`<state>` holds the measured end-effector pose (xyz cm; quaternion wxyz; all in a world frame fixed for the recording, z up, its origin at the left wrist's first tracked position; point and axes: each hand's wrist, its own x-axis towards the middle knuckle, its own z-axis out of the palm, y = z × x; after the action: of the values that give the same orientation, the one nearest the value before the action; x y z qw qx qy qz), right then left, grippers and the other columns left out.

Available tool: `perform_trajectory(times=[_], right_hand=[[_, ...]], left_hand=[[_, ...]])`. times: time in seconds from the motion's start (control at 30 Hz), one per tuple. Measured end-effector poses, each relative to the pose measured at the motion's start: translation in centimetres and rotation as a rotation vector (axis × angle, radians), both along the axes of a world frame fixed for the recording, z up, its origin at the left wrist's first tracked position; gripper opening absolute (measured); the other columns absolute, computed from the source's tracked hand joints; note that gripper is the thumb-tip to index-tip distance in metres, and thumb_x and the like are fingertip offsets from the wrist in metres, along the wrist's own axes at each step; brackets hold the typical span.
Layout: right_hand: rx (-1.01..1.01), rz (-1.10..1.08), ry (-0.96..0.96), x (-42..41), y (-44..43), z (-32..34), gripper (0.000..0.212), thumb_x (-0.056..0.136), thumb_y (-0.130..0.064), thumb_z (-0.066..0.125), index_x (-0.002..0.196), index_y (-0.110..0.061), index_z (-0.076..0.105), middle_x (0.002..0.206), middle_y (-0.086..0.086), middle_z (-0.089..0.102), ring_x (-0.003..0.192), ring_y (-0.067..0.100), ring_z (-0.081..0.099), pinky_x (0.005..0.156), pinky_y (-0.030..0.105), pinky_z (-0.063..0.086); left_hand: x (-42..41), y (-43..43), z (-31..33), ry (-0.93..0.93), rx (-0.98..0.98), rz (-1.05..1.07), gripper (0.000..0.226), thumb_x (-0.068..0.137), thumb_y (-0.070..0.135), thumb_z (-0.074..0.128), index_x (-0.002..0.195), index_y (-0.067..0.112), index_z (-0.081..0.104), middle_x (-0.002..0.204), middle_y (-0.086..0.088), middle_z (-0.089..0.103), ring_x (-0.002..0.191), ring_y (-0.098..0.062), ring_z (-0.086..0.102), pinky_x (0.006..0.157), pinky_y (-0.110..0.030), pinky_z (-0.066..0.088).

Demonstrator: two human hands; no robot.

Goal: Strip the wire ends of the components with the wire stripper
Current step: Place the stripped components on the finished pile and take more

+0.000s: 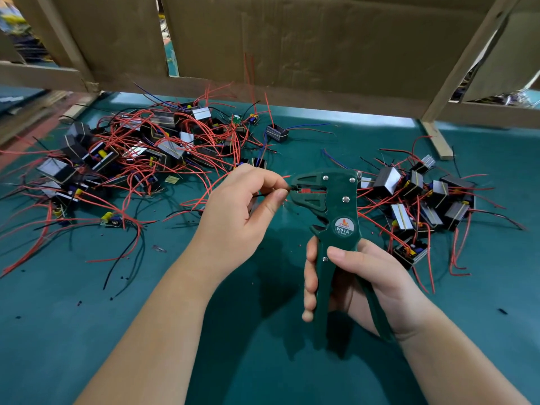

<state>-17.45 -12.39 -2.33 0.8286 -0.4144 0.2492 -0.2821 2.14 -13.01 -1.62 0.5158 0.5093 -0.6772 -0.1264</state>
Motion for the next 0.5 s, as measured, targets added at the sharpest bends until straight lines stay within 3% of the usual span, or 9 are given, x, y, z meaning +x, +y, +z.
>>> perform_trajectory(times=[0.17,0.3,0.4,0.5], right_hand=[[0.005,-0.041,0.051,0.2,0.3,0.2,0.02,0.078,-0.028,0.068,0.086,-0.009,0.066,0.071,0.02,0.058,0.058,0.032,0.059,0.057,0.044,0.053],[0.018,-0.238,0.189,1.4,0.9,0.2,0.031,0.078,-0.041,0.067,0.074,-0.011,0.058,0.06,0.016,0.049,0.043,0.025,0.047,0.045,0.032,0.044],[0.082,-0.38,0.267,2.1,0.9,0.0,0.044,0.069,-0.049,0.077,0.072,-0.012,0.054,0.056,0.012,0.046,0.038,0.023,0.042,0.042,0.027,0.038],[0.195,-0.335,0.2,2.0,0.5,0.3,0.045,0.066,-0.055,0.066,0.074,-0.012,0.056,0.057,0.01,0.048,0.041,0.024,0.045,0.041,0.027,0.04]], left_hand=[[0.1,0.0,0.0,-0.045,-0.013,0.021,0.01,0.09,0.014,0.061,0.088,0.024,0.062,0.08,0.018,0.049,0.067,0.003,0.045,0.062,-0.009,0.031],[0.2,0.0,-0.3,-0.075,0.039,0.064,0.008,0.092,0.012,0.058,0.096,0.016,0.062,0.083,0.017,0.055,0.071,0.005,0.049,0.067,-0.007,0.034],[-0.1,-0.1,-0.5,-0.126,0.142,0.051,0.013,0.094,0.016,0.054,0.104,0.017,0.062,0.085,0.022,0.056,0.078,-0.001,0.053,0.084,-0.025,0.044],[-0.1,-0.2,-0.8,-0.16,0.205,0.055,0.013,0.093,0.011,0.059,0.103,0.017,0.064,0.082,0.016,0.061,0.083,-0.01,0.06,0.087,-0.034,0.046]])
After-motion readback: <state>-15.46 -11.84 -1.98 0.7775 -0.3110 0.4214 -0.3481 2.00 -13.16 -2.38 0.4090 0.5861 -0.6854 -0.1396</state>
